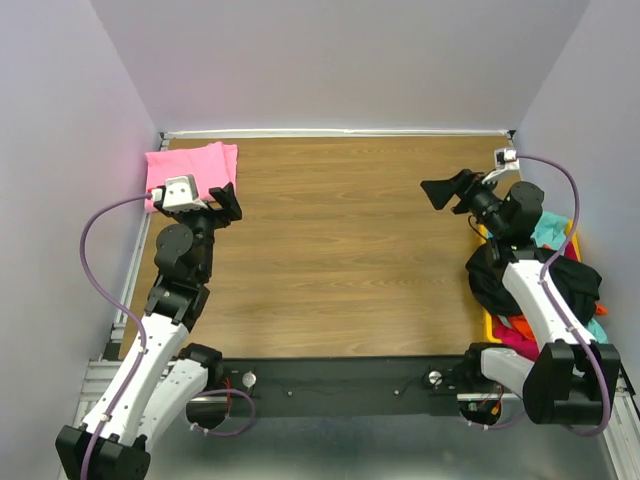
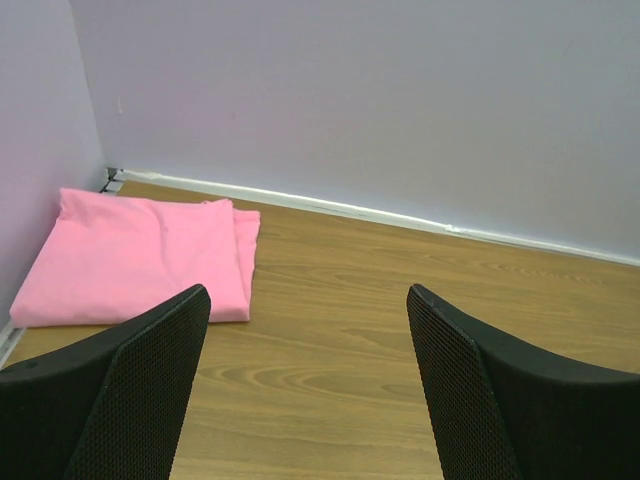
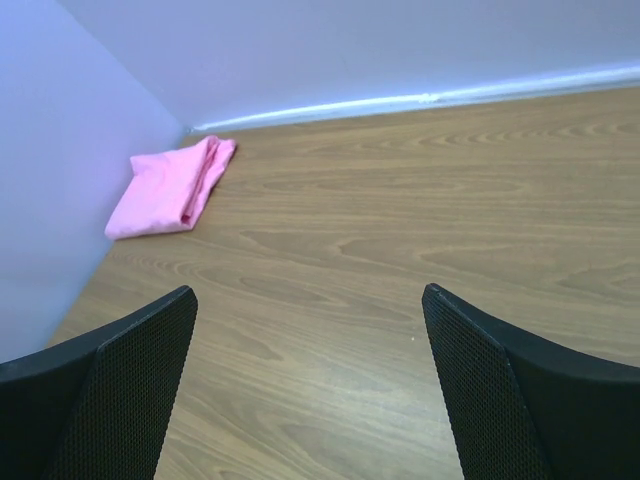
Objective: Fold and stack the t-shirts
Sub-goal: Grab the tshirt from the pile
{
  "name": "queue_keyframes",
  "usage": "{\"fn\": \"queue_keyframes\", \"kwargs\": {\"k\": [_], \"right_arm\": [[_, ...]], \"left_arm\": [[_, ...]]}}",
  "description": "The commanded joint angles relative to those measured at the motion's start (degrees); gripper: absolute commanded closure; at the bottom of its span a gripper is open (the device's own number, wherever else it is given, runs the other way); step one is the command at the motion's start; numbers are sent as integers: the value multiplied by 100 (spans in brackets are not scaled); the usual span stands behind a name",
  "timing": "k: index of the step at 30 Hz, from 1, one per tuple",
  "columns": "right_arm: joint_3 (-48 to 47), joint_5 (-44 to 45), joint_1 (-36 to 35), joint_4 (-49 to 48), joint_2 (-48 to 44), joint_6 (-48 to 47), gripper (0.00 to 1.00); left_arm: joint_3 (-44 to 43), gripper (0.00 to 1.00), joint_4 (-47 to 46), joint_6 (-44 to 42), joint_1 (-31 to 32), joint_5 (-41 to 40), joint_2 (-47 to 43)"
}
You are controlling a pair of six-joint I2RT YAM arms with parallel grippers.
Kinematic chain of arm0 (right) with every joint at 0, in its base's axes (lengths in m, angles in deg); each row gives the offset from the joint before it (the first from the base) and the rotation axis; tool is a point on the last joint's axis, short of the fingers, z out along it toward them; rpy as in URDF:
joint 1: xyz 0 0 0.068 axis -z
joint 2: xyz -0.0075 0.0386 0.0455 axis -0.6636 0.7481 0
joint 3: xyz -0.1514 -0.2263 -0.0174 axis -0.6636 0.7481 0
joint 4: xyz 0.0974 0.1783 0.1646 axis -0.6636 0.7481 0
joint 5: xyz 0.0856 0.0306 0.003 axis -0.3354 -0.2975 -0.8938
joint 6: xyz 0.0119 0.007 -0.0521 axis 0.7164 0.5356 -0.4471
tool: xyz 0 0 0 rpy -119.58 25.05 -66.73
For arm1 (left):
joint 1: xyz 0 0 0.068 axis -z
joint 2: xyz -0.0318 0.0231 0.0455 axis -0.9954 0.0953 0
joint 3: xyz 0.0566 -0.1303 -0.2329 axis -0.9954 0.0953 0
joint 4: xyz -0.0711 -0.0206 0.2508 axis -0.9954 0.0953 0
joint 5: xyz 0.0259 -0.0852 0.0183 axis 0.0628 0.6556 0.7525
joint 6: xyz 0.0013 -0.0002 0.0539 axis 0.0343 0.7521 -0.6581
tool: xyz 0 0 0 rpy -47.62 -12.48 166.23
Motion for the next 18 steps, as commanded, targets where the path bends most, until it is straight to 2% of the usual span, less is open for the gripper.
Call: {"fn": "queue_keyframes", "kwargs": {"k": [1, 7, 14, 18], "right_arm": [[133, 279, -7, -192, -392, -1, 0], [133, 507, -7, 1, -568, -10, 0], [63, 2738, -7, 1255, -991, -89, 0], [-191, 4003, 2, 1977, -702, -176, 0]], "left_arm": [[-8, 12, -55, 14, 28, -119, -2], [1, 11, -73, 23, 37, -84, -2], [27, 10, -90, 67, 28, -5, 16], [27, 8, -125, 111, 28, 82, 68]]}}
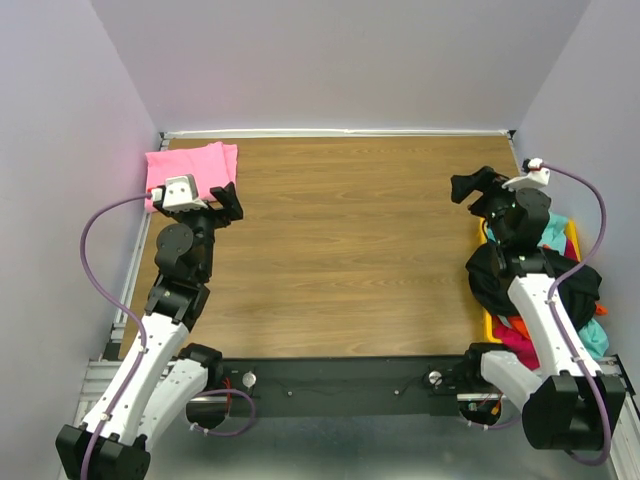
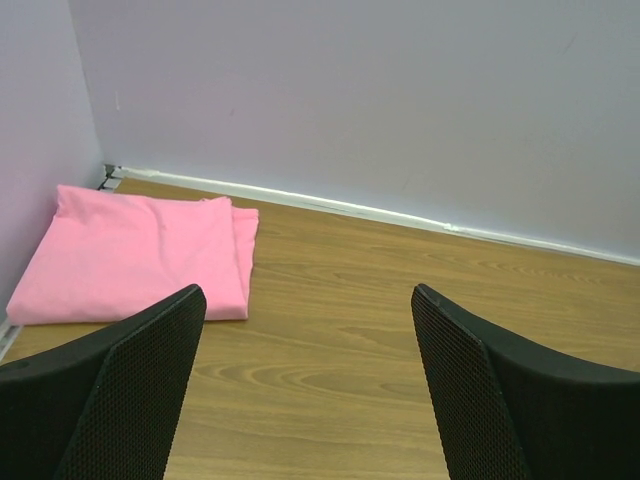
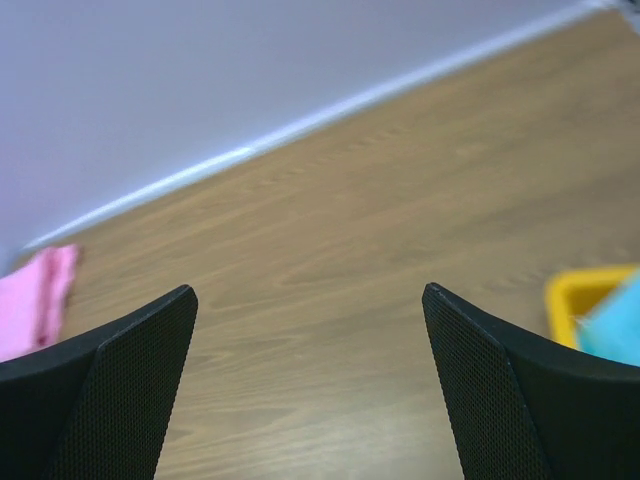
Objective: Fold and stack the t-shirts
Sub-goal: Grab the tshirt from the pile
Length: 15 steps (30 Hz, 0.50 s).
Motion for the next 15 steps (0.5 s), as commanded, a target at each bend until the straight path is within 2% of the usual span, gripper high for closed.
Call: {"fn": "queue_keyframes", "kwargs": {"k": [1, 2, 5, 6, 7, 12, 15], "right_arm": [[-260, 1765, 6, 1220, 302, -215, 0], [-321, 2027, 6, 1465, 381, -208, 0], [-357, 3485, 6, 1835, 584, 72, 0], [-339, 4220, 6, 1950, 584, 204, 0], [-313, 4514, 6, 2047, 549, 336, 0], [21, 4877, 33, 2144, 321, 496, 0], [47, 5475, 225, 2328, 347, 513, 0]], "left_arm": [[19, 8, -134, 74, 28, 111, 49], [19, 8, -125, 91, 28, 146, 40], [45, 8, -125, 188, 37, 199, 40], [54, 8, -134, 214, 28, 217, 66], [54, 8, -160, 223, 28, 243, 75], [45, 8, -301, 276, 28, 506, 224], [-8, 8, -301, 329, 28, 691, 295]]}}
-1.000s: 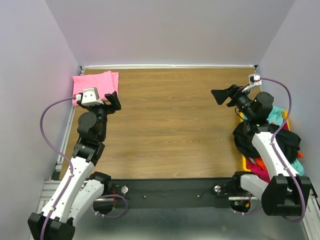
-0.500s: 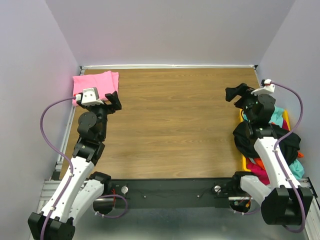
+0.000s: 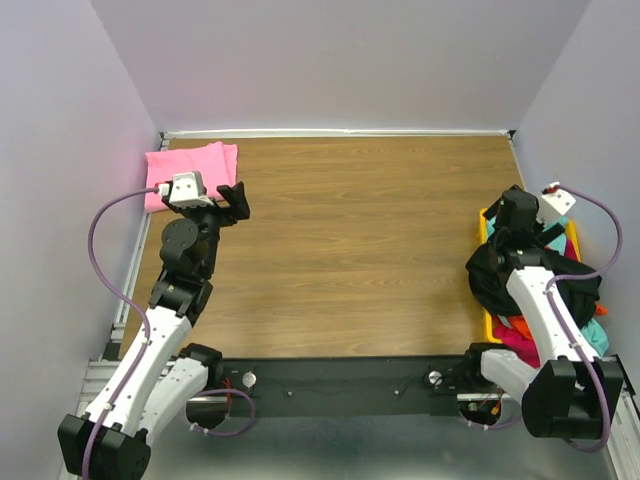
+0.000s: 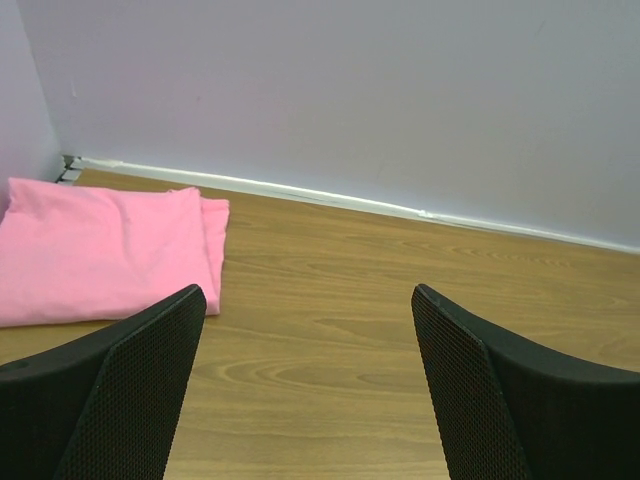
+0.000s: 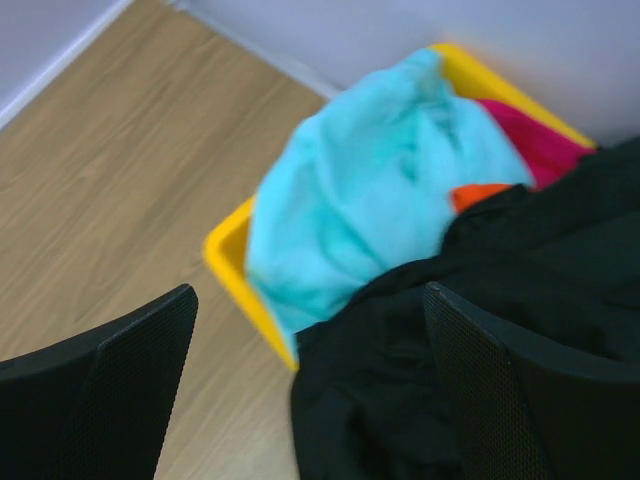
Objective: Fold and stack the t-shirts
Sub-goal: Grab the tshirt from the pile
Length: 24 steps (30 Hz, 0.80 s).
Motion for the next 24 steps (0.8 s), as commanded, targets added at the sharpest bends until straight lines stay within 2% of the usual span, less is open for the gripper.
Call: {"fn": "queue_keyframes", "kwargs": {"k": [1, 5, 8, 17, 20, 23, 24], "right_arm": [[113, 1156, 302, 451, -44, 174, 0], [183, 1235, 1092, 715, 114, 410, 0], [253, 1183, 1401, 1005, 210, 604, 0], [640, 1174, 1797, 1199, 307, 1105, 0], [719, 920, 1885, 1199, 413, 1194, 0], [746, 805, 1894, 1190, 387, 1264, 21], [763, 796, 1894, 1199, 326, 1256, 42]], "left_arm": [[1, 8, -198, 136, 28, 372, 55], [19, 8, -251, 189, 28, 425, 55], [36, 8, -313, 259, 28, 469, 2], [89, 8, -541, 435, 28, 917, 2], [107, 8, -541, 453, 28, 944, -7], [115, 8, -506, 444, 28, 909, -59], [107, 8, -480, 427, 28, 856, -95]]}}
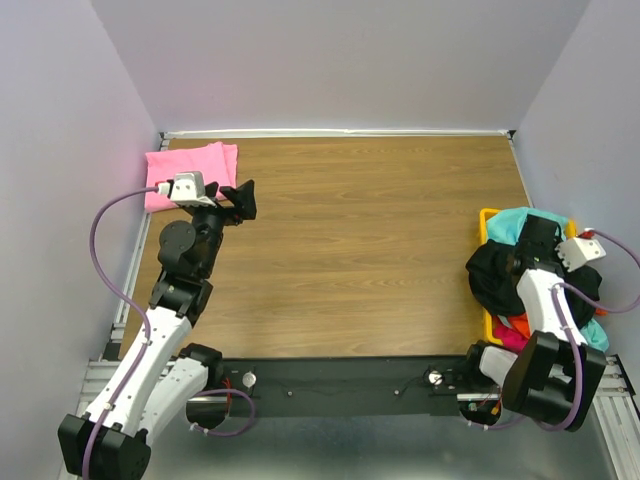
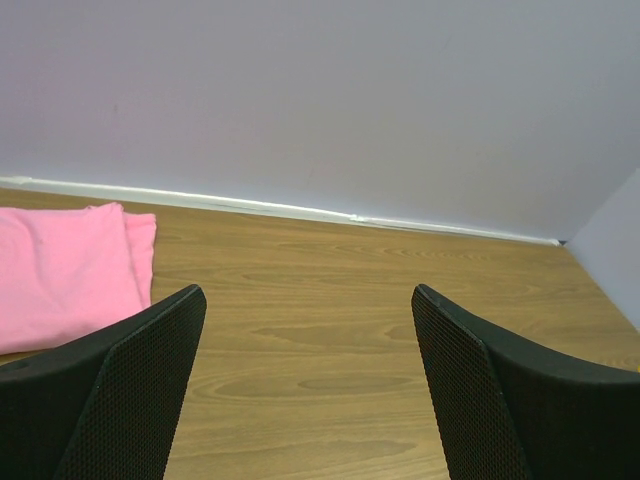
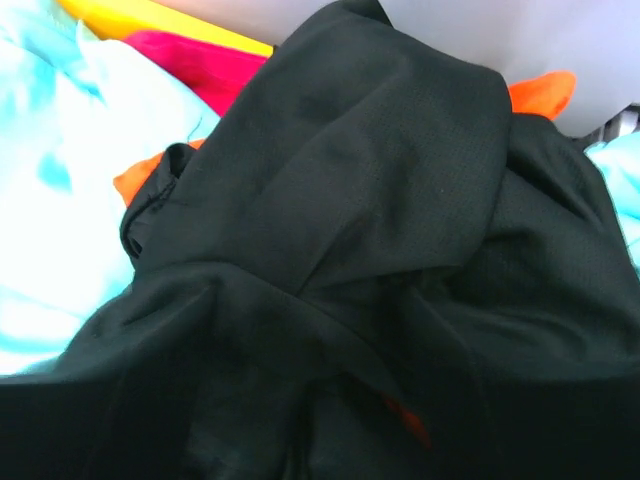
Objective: Fold and stack the t-shirts
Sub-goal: Grab the tshirt from the pile
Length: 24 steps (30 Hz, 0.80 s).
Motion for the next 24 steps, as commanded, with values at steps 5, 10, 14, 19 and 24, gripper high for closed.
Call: {"fn": "queue_keyframes", "kwargs": {"k": [5, 10, 14, 19, 24], "right_arm": [[55, -214, 60, 141, -575, 127, 99], [-420, -530, 60, 141, -1306, -339, 100], [-1104, -1504, 52, -60, -1552, -400, 100], [-2087, -3583, 43, -675, -1148, -304, 99], [-2467, -4486, -412, -1667, -709, -303, 100]], "left_arm": [[131, 8, -135, 29, 28, 19, -231], [131, 8, -100, -68, 28, -16, -126], [26, 8, 32, -129, 28, -96, 33], [78, 9, 24, -304, 28, -43, 103], [157, 11, 50, -586, 37, -393, 95]]}}
